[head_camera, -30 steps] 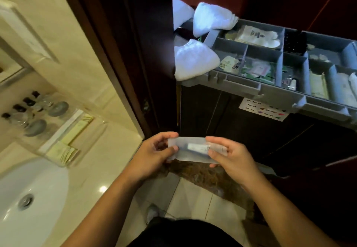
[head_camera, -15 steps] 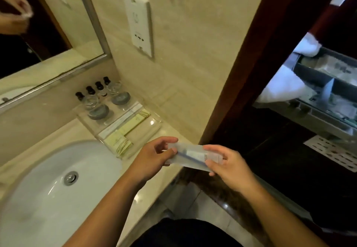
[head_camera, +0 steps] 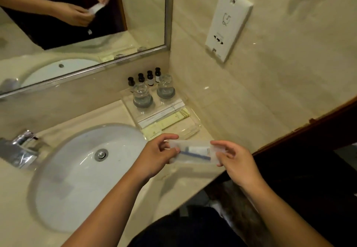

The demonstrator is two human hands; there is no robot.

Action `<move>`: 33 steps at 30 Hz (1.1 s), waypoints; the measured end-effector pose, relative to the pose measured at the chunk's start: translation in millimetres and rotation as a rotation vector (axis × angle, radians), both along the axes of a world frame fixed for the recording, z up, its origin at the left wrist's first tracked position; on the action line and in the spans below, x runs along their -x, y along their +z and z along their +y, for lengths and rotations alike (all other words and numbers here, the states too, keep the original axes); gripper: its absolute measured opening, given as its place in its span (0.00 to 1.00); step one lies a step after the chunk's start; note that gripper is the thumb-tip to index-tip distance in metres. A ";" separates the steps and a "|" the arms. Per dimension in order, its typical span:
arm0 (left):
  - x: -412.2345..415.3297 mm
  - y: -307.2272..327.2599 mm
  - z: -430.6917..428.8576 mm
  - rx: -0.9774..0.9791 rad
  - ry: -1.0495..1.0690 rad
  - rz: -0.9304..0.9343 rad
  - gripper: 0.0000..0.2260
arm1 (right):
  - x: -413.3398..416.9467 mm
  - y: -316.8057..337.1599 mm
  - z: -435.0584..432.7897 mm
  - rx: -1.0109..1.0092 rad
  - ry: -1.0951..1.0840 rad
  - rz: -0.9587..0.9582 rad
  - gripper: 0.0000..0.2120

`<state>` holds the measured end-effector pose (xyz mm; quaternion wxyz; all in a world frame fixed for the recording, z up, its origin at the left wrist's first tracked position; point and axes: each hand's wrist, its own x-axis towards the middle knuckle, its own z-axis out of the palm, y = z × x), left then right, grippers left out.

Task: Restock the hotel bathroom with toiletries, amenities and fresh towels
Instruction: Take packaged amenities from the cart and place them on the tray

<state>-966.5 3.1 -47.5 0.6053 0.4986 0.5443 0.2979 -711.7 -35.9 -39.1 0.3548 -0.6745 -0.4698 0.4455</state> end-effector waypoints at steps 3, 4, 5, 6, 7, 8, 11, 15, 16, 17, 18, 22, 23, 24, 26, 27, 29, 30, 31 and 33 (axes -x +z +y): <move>9.0 -8.9 6.7 0.014 0.041 -0.009 0.13 | 5.0 -7.3 19.0 -0.033 0.055 -0.086 0.23; 10.7 -11.4 9.9 0.022 0.056 -0.009 0.12 | 6.5 -8.2 25.8 -0.042 0.072 -0.114 0.21; 11.8 -13.2 13.4 0.027 0.072 -0.008 0.12 | 8.2 -8.1 32.7 -0.051 0.087 -0.138 0.20; 12.7 -14.6 17.4 0.027 0.086 -0.005 0.12 | 9.6 -7.4 39.8 -0.061 0.099 -0.160 0.19; 13.1 -16.1 21.7 0.023 0.097 -0.001 0.12 | 11.0 -6.6 47.4 -0.076 0.111 -0.179 0.18; 13.5 -17.8 26.5 0.021 0.107 0.008 0.12 | 11.6 -6.3 55.7 -0.092 0.125 -0.198 0.18; 13.0 -23.9 42.1 0.020 0.139 0.040 0.12 | 13.5 -8.4 82.3 -0.109 0.155 -0.244 0.17; 9.5 -35.5 67.0 0.020 0.168 0.103 0.12 | 15.3 -13.7 114.9 -0.101 0.188 -0.302 0.13; 8.4 -38.6 73.2 0.019 0.177 0.124 0.12 | 16.0 -15.3 121.3 -0.103 0.202 -0.315 0.13; 7.1 -42.1 79.7 0.016 0.186 0.148 0.13 | 16.9 -17.6 127.6 -0.102 0.214 -0.325 0.13; 6.1 -46.2 86.1 0.012 0.193 0.176 0.13 | 17.9 -20.2 133.6 -0.100 0.224 -0.332 0.14; 1.4 -63.7 108.8 -0.007 0.186 0.272 0.13 | 23.2 -38.2 157.2 -0.087 0.256 -0.385 0.17; -0.4 -67.6 113.1 -0.011 0.174 0.293 0.13 | 24.5 -42.4 161.6 -0.083 0.274 -0.411 0.18; -2.4 -70.8 116.7 -0.018 0.155 0.317 0.13 | 25.5 -46.4 165.0 -0.081 0.294 -0.436 0.18; -6.1 -77.9 122.8 -0.035 0.107 0.372 0.12 | 26.5 -54.9 170.3 -0.081 0.324 -0.462 0.19; -7.9 -81.3 125.5 -0.040 0.090 0.393 0.12 | 26.5 -59.7 172.1 -0.070 0.331 -0.466 0.20; -10.8 -88.4 130.1 -0.045 0.063 0.425 0.12 | 27.4 -68.9 174.5 -0.031 0.331 -0.462 0.21; -11.7 -91.8 132.0 -0.045 0.049 0.442 0.12 | 28.6 -72.9 175.3 -0.012 0.327 -0.460 0.21; -12.2 -95.5 133.5 -0.043 0.034 0.459 0.12 | 30.4 -76.0 175.6 0.003 0.325 -0.458 0.21; -11.8 -102.0 135.0 -0.029 0.004 0.488 0.12 | 34.8 -81.0 176.1 0.038 0.333 -0.448 0.21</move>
